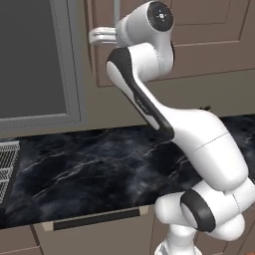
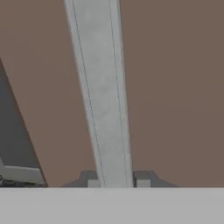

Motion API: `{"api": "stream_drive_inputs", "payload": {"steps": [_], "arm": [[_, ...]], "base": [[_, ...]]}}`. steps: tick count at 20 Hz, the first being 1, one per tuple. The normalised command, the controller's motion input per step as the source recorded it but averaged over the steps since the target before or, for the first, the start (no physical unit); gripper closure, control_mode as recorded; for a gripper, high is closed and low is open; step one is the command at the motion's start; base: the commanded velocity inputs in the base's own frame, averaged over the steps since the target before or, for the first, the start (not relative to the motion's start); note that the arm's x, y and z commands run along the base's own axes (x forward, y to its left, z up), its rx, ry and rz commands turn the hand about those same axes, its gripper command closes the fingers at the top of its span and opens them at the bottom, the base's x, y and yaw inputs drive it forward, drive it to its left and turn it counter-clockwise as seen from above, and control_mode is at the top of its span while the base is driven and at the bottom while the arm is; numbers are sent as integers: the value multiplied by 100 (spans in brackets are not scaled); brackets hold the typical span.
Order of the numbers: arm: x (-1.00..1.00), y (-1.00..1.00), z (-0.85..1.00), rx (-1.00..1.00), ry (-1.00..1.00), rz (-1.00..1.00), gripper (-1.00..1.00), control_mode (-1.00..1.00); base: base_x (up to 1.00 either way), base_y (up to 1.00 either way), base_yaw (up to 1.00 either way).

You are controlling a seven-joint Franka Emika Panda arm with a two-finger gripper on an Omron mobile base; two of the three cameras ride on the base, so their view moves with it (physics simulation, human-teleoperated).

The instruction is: Open the cabinet, pick the kettle from the cabinet, and place it in the sink.

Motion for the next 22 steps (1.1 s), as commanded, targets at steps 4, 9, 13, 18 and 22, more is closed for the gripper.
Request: {"api": "stream_drive_inputs", "payload": {"steps": [4,9,13,18,22], "arm": [[-61,0,0,5,0,17,100,-100],[-58,-5,3,0,8,20,100,-100],[-60,-12,4,0,9,24,100,-100],[-64,-18,2,0,4,25,100,-100],[-68,-23,3,0,0,23,100,-100]], "base": [[0,0,0],[0,0,0],[0,0,0],[0,0,0],[0,0,0]]}}
